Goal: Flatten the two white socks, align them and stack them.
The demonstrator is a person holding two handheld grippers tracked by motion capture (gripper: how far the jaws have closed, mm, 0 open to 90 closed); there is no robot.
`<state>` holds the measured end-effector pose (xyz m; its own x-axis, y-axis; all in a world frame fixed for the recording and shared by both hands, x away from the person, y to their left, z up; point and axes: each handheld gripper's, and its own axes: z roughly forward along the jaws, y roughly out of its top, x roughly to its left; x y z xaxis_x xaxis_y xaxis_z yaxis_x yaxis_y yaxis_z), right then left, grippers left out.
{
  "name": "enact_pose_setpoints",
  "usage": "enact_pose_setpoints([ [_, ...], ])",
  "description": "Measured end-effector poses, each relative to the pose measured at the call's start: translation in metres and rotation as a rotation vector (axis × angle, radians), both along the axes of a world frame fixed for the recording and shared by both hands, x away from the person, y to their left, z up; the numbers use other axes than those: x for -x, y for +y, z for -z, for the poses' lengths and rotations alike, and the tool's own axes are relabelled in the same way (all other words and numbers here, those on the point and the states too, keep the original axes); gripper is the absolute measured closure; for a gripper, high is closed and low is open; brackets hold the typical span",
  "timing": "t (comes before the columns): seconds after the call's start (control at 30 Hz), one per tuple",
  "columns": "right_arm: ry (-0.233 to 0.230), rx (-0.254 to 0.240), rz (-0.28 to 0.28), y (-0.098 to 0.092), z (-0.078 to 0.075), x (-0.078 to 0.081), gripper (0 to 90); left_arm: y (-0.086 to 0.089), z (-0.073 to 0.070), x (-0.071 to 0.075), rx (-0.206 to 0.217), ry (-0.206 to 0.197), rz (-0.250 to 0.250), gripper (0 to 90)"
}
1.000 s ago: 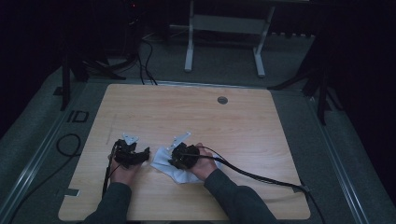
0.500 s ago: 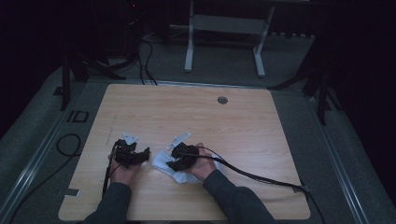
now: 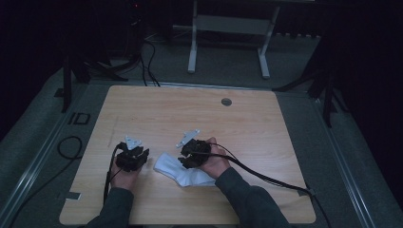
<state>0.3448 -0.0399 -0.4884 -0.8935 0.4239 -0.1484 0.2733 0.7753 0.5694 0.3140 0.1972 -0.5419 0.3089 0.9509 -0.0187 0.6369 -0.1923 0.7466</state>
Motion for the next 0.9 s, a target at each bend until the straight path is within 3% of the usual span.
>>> enact_pose_setpoints([
  [0.13,-0.016,-0.016,0.025,-0.012,-0.008,-0.002,51.9,-0.005,-0.005,0.005,0.048,0.003,0.079,89.1],
  [0.17,-0.020,-0.012,0.032,-0.015,-0.009,-0.003,51.9,-0.009,-0.006,0.007,0.057,0.004,0.117,89.5],
  [0.2,-0.019,-0.003,0.039,-0.018,-0.010,-0.004,51.5,-0.009,-0.006,0.007,0.057,0.004,0.117,89.5],
  [0.27,-0.023,-0.002,0.046,-0.025,-0.012,-0.004,52.1,-0.016,-0.008,0.009,0.055,-0.001,0.166,89.6],
  [0.4,-0.019,0.007,0.073,-0.041,-0.015,-0.005,53.3,-0.023,-0.009,0.012,0.049,0.003,0.207,89.6],
  [0.63,0.022,0.000,0.155,-0.073,-0.013,-0.004,54.7,-0.031,-0.005,0.012,0.028,0.027,0.234,89.6],
  [0.8,0.039,0.001,0.175,-0.090,-0.010,0.005,53.1,-0.031,-0.003,0.011,0.017,0.045,0.232,89.6],
  [0.9,0.050,0.000,0.207,-0.110,-0.005,0.016,51.0,-0.031,-0.002,0.011,0.005,0.054,0.230,89.6],
])
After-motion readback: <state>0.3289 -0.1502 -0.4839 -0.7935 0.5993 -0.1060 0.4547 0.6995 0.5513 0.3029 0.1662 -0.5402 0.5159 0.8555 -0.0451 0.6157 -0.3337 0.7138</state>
